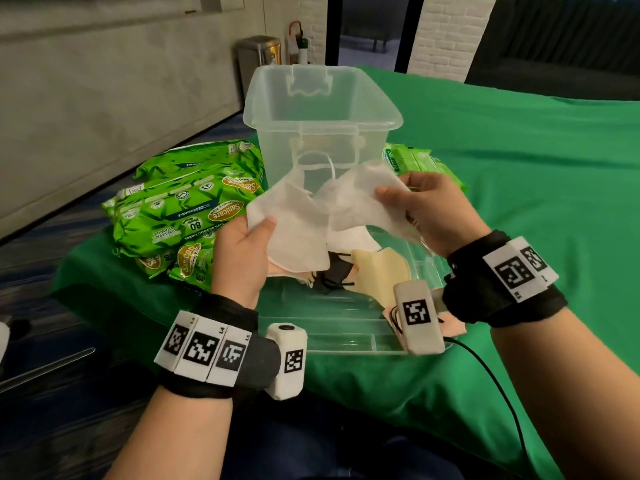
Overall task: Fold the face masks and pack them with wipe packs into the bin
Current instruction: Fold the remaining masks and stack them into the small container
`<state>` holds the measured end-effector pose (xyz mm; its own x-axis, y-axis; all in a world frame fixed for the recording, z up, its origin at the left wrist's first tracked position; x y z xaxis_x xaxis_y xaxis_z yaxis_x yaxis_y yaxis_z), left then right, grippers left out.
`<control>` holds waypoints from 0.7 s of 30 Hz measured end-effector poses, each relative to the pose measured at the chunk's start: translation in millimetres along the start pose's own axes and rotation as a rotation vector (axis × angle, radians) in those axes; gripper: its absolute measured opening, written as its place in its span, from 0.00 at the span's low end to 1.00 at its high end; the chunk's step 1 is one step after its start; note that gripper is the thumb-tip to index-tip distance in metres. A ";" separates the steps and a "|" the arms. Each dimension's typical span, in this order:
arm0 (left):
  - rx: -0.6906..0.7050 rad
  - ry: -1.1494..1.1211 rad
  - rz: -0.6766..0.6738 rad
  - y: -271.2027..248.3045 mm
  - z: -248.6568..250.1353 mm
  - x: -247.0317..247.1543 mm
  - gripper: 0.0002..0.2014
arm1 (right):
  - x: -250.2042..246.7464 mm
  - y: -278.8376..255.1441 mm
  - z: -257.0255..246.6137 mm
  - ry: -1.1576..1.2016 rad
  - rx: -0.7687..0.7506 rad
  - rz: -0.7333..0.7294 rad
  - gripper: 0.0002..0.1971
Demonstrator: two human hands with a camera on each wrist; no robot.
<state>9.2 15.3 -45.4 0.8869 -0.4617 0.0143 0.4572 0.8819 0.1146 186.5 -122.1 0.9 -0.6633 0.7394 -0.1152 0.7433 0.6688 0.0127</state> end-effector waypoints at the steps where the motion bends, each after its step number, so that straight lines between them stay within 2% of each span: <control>1: 0.005 0.003 0.017 1.8 0.5 -3.5 0.12 | -3.8 1.0 -2.9 0.012 -0.019 0.017 0.10; 3: 0.031 0.010 0.036 4.1 3.1 -9.3 0.16 | -10.2 2.2 -9.2 0.056 -0.057 0.041 0.12; 6: 0.083 0.021 0.027 2.5 8.8 -10.9 0.24 | -11.5 1.8 -17.3 0.185 -0.094 0.011 0.06; 7: 0.096 0.033 0.011 0.8 9.5 -9.4 0.24 | -9.9 1.2 -19.9 0.214 -0.107 0.001 0.07; 11: 0.119 0.128 -0.108 -3.7 6.5 3.0 0.20 | -1.9 -1.3 -34.1 0.260 -0.273 0.033 0.14; 14: 0.139 0.220 -0.212 -5.9 5.1 10.0 0.18 | 8.3 -4.1 -38.3 0.249 -0.341 0.026 0.13; 16: 0.113 0.255 -0.242 -6.5 2.1 11.9 0.17 | 17.9 -8.2 -36.3 0.241 -0.353 -0.041 0.13; 19: 0.074 0.220 -0.241 -6.2 0.0 12.2 0.14 | 42.6 -15.9 -25.3 0.168 -0.295 -0.250 0.07; 21: 0.072 0.214 -0.251 -6.5 1.9 12.7 0.14 | 52.5 -15.3 -12.0 0.143 -0.183 -0.350 0.16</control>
<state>17.4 3.5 -44.1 0.7442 -0.6267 -0.2312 0.6643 0.7306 0.1580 139.3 -92.6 6.5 -0.8878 0.4601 -0.0051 0.4522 0.8745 0.1754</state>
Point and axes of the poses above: each hand's wrist, its own y-axis towards the middle knuckle, its own x-axis out of the palm, z = x × y, the point moved 6 cm from there along y, towards the middle knuckle, and after that the axes turned 6 degrees about y, right-handed, at the moved point
